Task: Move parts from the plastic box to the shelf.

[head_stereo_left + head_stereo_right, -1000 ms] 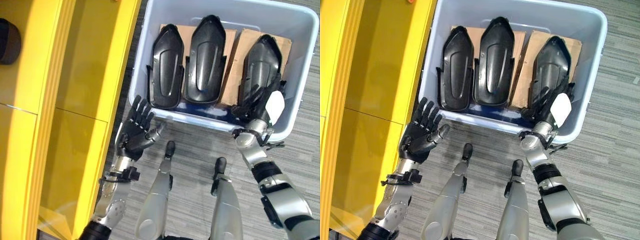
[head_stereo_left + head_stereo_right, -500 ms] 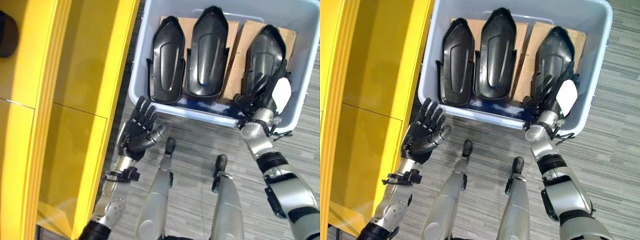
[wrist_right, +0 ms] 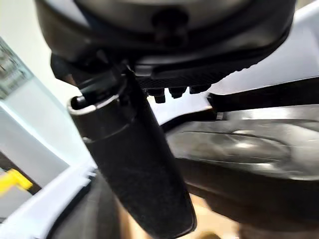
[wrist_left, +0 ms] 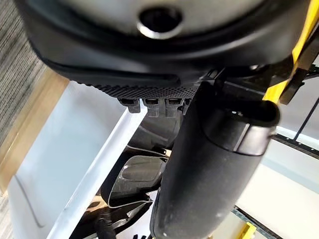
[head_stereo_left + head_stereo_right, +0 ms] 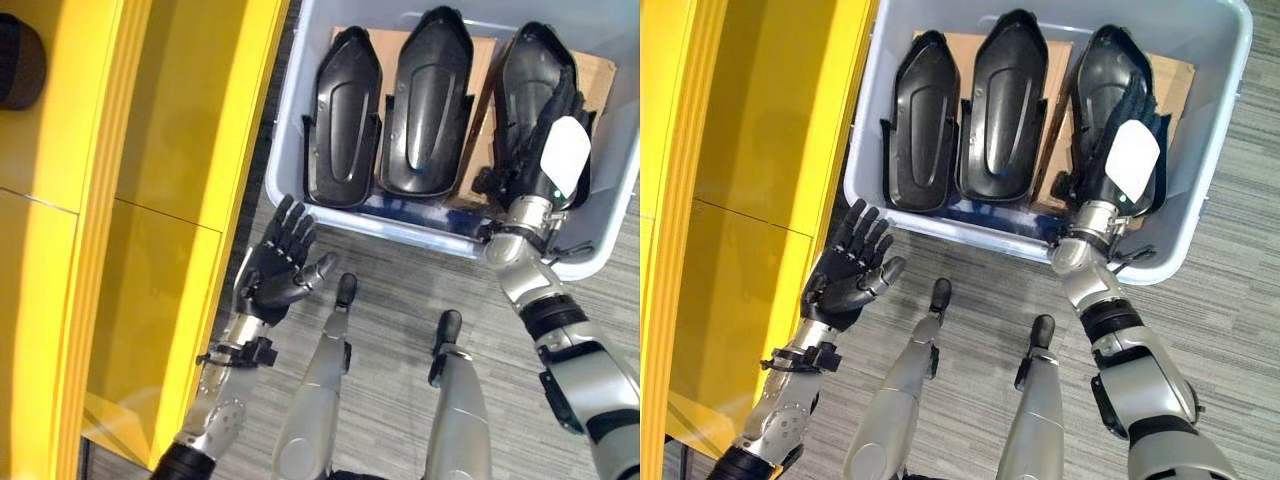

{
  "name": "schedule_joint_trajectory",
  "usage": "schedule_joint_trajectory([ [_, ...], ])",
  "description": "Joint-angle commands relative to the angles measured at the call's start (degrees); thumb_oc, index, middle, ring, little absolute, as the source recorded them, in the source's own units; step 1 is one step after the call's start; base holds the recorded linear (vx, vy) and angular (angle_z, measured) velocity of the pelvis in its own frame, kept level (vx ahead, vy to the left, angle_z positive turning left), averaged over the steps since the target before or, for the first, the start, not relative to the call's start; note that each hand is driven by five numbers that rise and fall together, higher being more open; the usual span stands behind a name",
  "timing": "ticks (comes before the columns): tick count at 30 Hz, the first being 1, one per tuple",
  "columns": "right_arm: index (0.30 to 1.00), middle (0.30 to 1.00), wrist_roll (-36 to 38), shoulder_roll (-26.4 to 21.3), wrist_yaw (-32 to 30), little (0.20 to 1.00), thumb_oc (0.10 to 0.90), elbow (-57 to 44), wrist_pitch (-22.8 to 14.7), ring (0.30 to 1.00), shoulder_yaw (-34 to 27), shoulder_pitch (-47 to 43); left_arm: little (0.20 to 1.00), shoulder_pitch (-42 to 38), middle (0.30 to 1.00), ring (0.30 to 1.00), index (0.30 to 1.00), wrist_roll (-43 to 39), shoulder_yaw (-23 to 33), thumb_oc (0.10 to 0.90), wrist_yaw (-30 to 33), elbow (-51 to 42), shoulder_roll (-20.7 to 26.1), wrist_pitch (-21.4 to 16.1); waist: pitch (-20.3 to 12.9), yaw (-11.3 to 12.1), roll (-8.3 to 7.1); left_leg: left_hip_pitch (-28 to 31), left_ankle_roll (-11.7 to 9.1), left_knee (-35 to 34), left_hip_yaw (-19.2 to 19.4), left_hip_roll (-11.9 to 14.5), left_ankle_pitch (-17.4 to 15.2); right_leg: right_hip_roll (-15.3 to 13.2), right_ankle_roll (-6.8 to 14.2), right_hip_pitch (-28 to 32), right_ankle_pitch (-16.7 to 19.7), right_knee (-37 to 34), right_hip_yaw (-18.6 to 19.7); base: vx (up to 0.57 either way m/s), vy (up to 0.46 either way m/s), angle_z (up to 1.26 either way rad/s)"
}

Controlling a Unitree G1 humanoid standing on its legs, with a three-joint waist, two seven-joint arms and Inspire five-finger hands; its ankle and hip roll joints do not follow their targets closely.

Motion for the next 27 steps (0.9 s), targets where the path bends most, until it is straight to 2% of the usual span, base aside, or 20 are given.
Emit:
schedule_joint_trajectory([
  [1,1.0,1.0,-3.4,-3.4,-3.5,1.0,0.9,-5.9,-2.0,1.0,-0.6,-8.1,1.0,-0.2,1.0,1.0,1.0,0.5,0.0,0.9,-2.6,-8.6,0.1,-4.1,-1.0,0.7,3.02,2.6,5.1,3.1,4.0,-3.6,-6.9,2.7,-4.4,4.0,2.0,-4.2,-2.4,0.0,0.0,0.0],
  [4,1.0,1.0,-4.1,-2.6,-4.3,1.0,0.9,-10.0,-2.0,1.0,-1.0,-7.4,1.0,0.4,1.0,1.0,1.0,0.5,-0.3,0.9,-2.8,-8.9,-0.1,-4.2,-1.0,0.5,3.14,3.2,5.1,2.7,4.1,-3.5,-6.8,2.8,-4.5,4.5,2.0,-4.6,-2.2,0.0,0.0,0.0],
  [9,1.0,1.0,-6.1,-0.5,-2.8,1.0,0.9,-19.4,-6.1,1.0,-3.0,-5.3,1.0,1.1,1.0,1.0,1.0,-0.9,0.1,0.9,-5.1,-9.6,0.0,-4.8,-1.0,0.2,2.88,4.1,5.1,2.0,4.0,-3.3,-6.5,3.1,-4.5,5.4,2.6,-5.5,-1.7,0.0,0.0,0.0],
  [12,1.0,1.0,-9.5,0.5,-0.1,1.0,0.9,-27.4,-5.7,1.0,-2.6,-3.7,1.0,1.3,1.0,1.0,1.0,-0.3,0.4,0.9,-5.1,-10.2,-0.1,-5.6,-1.0,-0.4,2.56,4.9,5.1,1.5,4.1,-3.1,-6.5,3.3,-4.4,5.9,2.6,-5.9,-1.2,0.0,0.0,0.0],
  [15,1.0,1.0,-13.6,0.8,4.2,1.0,0.9,-35.4,-7.3,1.0,-2.3,0.4,1.0,1.6,1.0,1.0,1.0,-0.2,1.1,0.9,-4.7,-11.0,-0.1,-5.4,-1.0,-1.4,1.71,6.0,4.9,1.1,4.1,-2.8,-6.5,3.5,-4.2,6.9,2.8,-6.5,-0.7,0.0,-0.013,-0.01],
  [16,1.0,1.0,-15.4,0.5,7.2,1.0,0.9,-38.0,-6.9,1.0,-2.1,2.2,1.0,1.8,1.0,1.0,1.0,-1.0,1.6,0.9,-5.2,-11.1,0.1,-5.2,-1.0,-1.8,1.32,6.6,4.9,0.8,4.0,-2.7,-6.6,3.5,-4.0,7.4,2.9,-6.8,-0.5,-0.02,-0.079,-0.11],
  [18,1.0,1.0,-18.2,-2.1,16.1,1.0,0.9,-42.9,-8.9,1.0,-1.0,8.0,1.0,2.6,1.0,1.0,1.0,-3.5,3.4,0.9,-8.5,-11.2,0.2,-4.6,-1.0,-3.1,0.1,7.7,4.7,0.3,4.1,-2.1,-6.7,3.8,-3.5,8.5,3.2,-7.8,-0.1,-0.04,-0.114,-0.13],
  [21,1.0,1.0,-19.8,-5.2,19.5,1.0,0.9,-45.8,-8.4,1.0,1.0,13.0,1.0,2.6,1.0,1.0,1.0,-3.3,4.7,0.9,-9.0,-11.3,0.5,-4.5,-1.0,-4.1,-0.79,8.5,4.7,-0.3,4.6,-1.4,-6.6,4.1,-3.2,9.1,3.5,-8.4,0.3,-0.03,-0.083,-0.11],
  [22,1.0,1.0,-17.4,-6.8,22.6,1.0,0.9,-45.7,-7.6,1.0,1.2,15.7,1.0,2.7,1.0,1.0,1.0,-3.7,5.3,0.9,-9.4,-11.5,1.2,-4.8,-1.0,-4.7,-1.36,8.9,4.7,-0.4,4.7,-1.1,-6.6,4.3,-3.1,9.4,3.6,-8.6,0.5,-0.05,-0.13,-0.16],
  [24,1.0,1.0,-15.5,-8.9,25.5,1.0,0.9,-43.2,-9.0,1.0,2.0,18.2,1.0,2.4,1.0,1.0,1.0,-4.4,6.3,0.9,-10.8,-10.5,2.3,-5.6,-1.0,-5.2,-2.15,9.4,4.7,-1.0,4.8,-0.5,-6.3,4.7,-3.0,9.7,4.0,-9.4,0.9,-0.08,-0.155,-0.11],
  [27,1.0,1.0,-15.9,-12.3,27.8,1.0,0.9,-39.3,-9.0,1.0,5.7,16.2,1.0,0.6,1.0,1.0,1.0,-4.8,6.8,0.9,-10.4,-9.1,3.4,-5.4,-1.0,-5.0,-3.37,10.3,4.5,-2.5,4.6,0.5,-5.4,5.4,-2.7,10.6,4.5,-10.6,0.8,-0.07,-0.186,-0.15],
])
